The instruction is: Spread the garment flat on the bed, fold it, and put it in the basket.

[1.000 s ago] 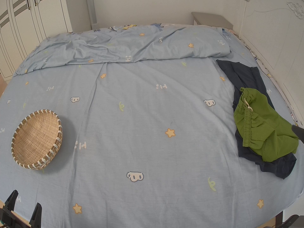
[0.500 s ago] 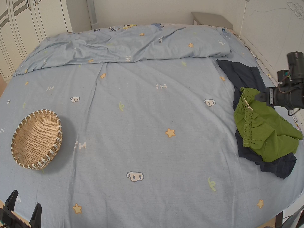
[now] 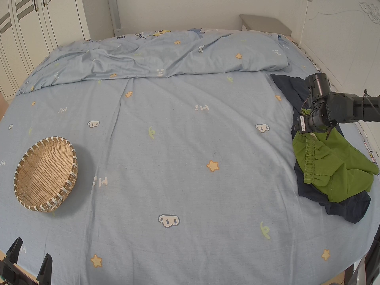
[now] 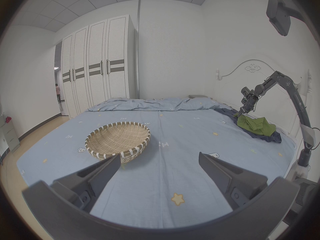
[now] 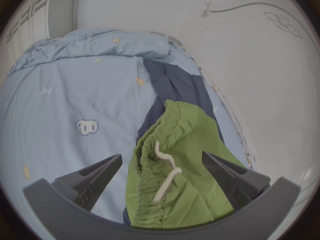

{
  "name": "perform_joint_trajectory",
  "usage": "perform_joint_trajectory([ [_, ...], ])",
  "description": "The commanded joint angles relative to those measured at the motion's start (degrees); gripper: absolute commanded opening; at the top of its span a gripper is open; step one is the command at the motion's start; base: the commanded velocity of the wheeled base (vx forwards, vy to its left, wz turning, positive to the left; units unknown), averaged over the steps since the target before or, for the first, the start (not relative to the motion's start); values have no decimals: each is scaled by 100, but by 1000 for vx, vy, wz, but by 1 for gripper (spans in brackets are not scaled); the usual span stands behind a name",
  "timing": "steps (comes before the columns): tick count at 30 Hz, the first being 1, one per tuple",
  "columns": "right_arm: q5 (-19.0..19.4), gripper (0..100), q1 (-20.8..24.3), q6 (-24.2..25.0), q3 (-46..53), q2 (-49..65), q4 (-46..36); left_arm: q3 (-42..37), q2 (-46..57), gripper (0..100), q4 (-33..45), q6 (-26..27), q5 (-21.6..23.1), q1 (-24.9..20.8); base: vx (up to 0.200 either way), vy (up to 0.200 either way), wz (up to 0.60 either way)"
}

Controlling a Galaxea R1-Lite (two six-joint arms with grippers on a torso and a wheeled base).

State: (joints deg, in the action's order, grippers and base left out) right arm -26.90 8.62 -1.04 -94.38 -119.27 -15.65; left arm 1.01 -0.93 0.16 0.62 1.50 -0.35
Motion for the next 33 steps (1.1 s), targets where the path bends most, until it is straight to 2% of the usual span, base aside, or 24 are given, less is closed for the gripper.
perform_joint_trajectory([
  [1, -8, 100, 8, -2, -116, -351, -17, -92, 57, 100, 2, -1, -1, 0, 0, 0, 0],
  [9, -8, 100, -18, -2, -107, -351, -8, -92, 57, 100, 2, -1, -1, 0, 0, 0, 0],
  [10, -8, 0, -27, -2, -98, -351, -8, -92, 57, 100, 2, -1, -1, 0, 0, 0, 0],
  [26, 54, 0, 35, -2, -107, -105, -96, -92, 57, 100, 2, -1, -1, 0, 0, 0, 0],
  [33, 221, 0, 360, 130, -300, 510, -957, -92, 57, 100, 2, -1, -1, 0, 0, 0, 0],
])
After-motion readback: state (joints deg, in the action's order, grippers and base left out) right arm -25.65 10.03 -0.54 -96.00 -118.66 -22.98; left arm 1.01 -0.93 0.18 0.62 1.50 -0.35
